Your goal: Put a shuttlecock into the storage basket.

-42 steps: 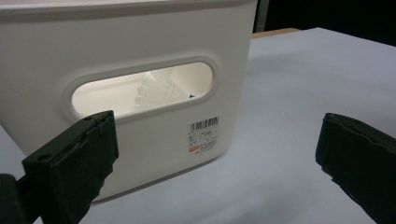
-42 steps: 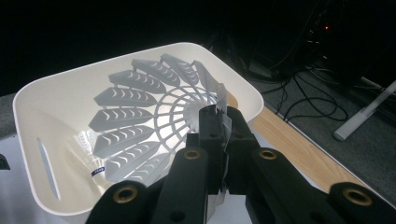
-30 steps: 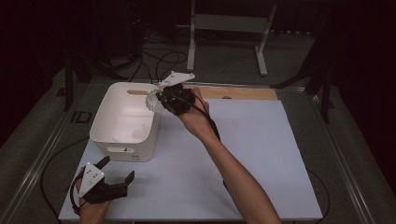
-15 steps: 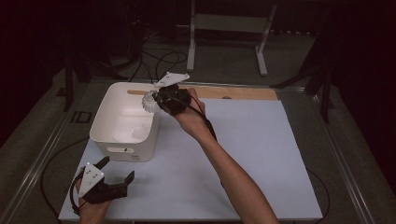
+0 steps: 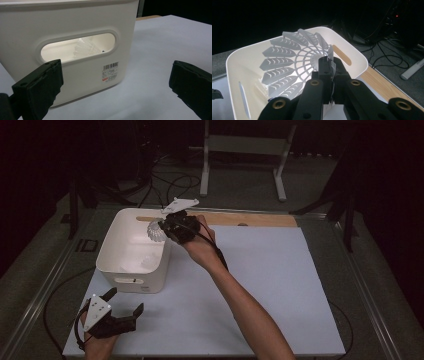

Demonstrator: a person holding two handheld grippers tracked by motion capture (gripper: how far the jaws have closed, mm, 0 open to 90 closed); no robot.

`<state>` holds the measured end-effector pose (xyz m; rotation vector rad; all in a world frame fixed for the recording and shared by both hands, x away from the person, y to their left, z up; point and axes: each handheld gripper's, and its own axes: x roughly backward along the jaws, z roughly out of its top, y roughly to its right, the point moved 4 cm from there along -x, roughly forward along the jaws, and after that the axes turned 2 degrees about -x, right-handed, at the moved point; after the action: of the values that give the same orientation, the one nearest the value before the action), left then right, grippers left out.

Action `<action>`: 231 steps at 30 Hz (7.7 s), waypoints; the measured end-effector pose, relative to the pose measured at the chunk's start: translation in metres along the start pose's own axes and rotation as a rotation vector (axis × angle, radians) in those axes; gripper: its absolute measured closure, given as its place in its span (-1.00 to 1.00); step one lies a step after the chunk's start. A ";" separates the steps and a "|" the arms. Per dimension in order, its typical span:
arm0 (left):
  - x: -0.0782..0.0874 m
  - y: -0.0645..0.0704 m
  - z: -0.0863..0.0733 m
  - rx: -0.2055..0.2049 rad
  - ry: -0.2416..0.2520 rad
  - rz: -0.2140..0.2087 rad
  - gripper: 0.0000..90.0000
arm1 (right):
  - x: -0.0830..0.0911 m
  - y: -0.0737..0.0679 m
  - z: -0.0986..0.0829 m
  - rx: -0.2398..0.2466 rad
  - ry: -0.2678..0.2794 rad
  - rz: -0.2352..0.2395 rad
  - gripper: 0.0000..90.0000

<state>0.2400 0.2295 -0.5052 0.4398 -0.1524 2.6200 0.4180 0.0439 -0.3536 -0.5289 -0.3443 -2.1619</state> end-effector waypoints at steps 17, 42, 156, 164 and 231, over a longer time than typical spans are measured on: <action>0.000 0.000 0.000 0.000 -0.001 0.000 -1.00 | -0.007 -0.011 0.003 0.011 -0.002 0.031 0.96; 0.000 0.000 0.000 -0.001 -0.001 0.003 -1.00 | -0.017 -0.031 0.010 0.035 0.006 0.083 0.94; -0.002 0.004 0.001 -0.013 -0.005 0.010 -1.00 | 0.057 0.022 -0.096 -0.180 0.031 0.037 -0.80; -0.004 0.001 0.002 -0.003 -0.003 0.013 -1.00 | 0.069 0.026 -0.110 -0.201 0.045 0.028 -0.80; -0.023 0.000 0.021 0.021 0.022 0.009 -1.00 | 0.194 0.061 -0.262 -0.289 0.194 -0.260 -0.80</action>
<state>0.2650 0.2159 -0.4929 0.4184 -0.1205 2.6368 0.2967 -0.2359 -0.4838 -0.4463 0.0099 -2.5117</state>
